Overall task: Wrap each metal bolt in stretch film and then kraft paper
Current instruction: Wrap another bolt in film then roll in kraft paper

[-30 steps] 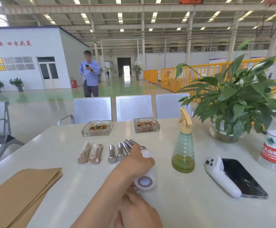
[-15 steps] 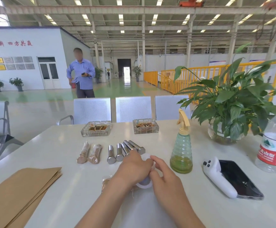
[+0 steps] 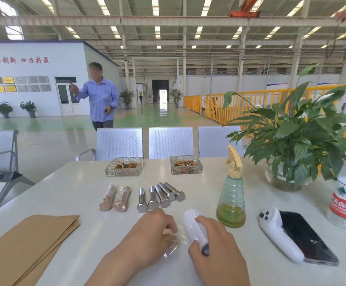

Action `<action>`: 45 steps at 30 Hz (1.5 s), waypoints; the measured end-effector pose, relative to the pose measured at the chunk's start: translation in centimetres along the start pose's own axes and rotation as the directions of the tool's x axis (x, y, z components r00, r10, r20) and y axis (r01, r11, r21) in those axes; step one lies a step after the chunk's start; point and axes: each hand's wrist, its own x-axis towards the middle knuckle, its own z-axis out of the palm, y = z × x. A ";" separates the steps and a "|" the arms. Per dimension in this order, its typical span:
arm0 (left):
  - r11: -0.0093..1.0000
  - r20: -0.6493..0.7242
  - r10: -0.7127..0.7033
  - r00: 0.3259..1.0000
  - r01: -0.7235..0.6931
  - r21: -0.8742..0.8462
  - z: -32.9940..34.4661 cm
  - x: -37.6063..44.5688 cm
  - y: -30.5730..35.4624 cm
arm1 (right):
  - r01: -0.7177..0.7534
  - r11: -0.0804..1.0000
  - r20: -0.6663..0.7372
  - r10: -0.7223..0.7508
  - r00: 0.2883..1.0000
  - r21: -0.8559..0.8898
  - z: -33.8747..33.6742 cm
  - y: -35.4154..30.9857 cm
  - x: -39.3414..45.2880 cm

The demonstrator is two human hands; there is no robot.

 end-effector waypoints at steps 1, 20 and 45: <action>1.000 -0.012 0.013 1.000 -0.012 0.025 -0.3 -0.4 -0.7 | 0.014 1.000 -0.011 -0.014 1.000 -0.018 0.2 0.1 -0.1; 0.929 0.156 0.201 0.967 -0.238 0.282 0.7 -1.9 -4.3 | 0.111 0.988 0.065 -0.105 0.992 -0.106 1.6 1.6 -0.3; 0.163 0.165 -0.133 0.977 0.186 -0.969 -3.3 -1.3 -2.4 | -0.522 -0.169 0.529 -0.004 0.848 0.836 1.2 -2.3 3.7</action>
